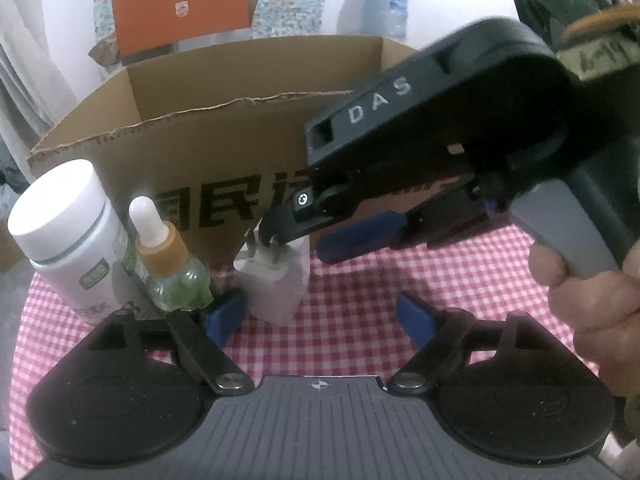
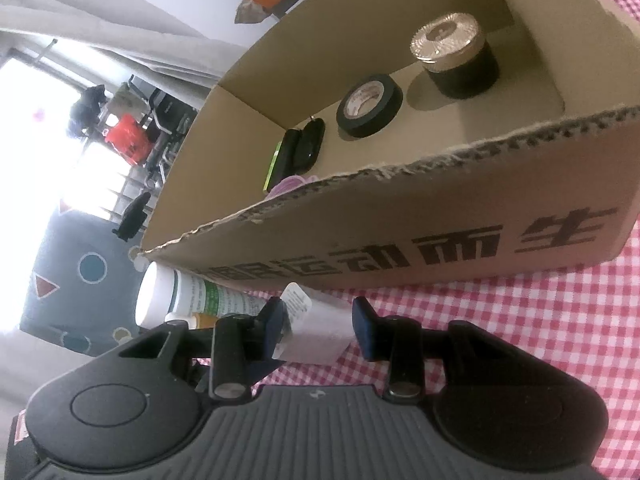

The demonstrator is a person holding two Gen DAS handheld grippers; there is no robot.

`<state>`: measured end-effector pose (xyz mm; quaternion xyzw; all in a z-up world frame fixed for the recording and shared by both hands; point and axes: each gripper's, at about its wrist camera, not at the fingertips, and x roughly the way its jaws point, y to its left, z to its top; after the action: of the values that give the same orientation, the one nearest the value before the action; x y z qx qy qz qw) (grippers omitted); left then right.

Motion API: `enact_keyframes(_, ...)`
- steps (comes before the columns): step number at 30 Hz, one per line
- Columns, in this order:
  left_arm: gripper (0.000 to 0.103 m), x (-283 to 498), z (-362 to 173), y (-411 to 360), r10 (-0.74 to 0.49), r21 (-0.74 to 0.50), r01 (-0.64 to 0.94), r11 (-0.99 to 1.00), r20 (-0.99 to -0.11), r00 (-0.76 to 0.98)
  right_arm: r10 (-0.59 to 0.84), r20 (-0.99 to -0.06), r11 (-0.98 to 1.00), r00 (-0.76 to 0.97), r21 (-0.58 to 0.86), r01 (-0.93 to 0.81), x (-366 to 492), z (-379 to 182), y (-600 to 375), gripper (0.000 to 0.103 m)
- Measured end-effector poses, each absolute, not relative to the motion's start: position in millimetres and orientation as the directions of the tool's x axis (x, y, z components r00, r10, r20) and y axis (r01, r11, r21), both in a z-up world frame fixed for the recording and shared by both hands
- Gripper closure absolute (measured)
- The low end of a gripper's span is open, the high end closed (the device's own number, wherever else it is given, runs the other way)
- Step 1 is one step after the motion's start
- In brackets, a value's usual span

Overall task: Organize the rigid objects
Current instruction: 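Close the right gripper around the white plug charger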

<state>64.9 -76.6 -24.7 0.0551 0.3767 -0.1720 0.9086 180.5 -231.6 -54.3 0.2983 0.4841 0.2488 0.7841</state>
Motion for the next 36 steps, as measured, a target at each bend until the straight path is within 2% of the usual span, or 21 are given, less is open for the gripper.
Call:
enact_keyframes(11, 0.021, 59.3, -11.8, -80.9, -0.434, -0.122, 0.486, 0.865, -0.669, 0.604, 0.664, -0.609, 0.688, 0.433, 0.725, -0.036, 164.9, -55.4, -267.1, 0.062)
enact_keyframes(23, 0.026, 81.8, -13.2, -91.1, -0.321, -0.008, 0.427, 0.904, -0.673, 0.666, 0.664, -0.589, 0.658, 0.46, 0.753, 0.015, 152.1, -60.2, -292.2, 0.062)
enact_keyframes(31, 0.03, 82.9, -10.9, -95.1, -0.394, -0.103, 0.459, 0.882, -0.693, 0.603, 0.67, -0.585, 0.651, 0.456, 0.759, 0.016, 144.6, -61.9, -299.2, 0.062)
enact_keyframes(36, 0.03, 81.9, -14.4, -93.5, -0.389, -0.106, 0.449, 0.887, -0.695, 0.605, 0.671, -0.586, 0.651, 0.454, 0.759, 0.019, 144.1, -61.7, -305.8, 0.062)
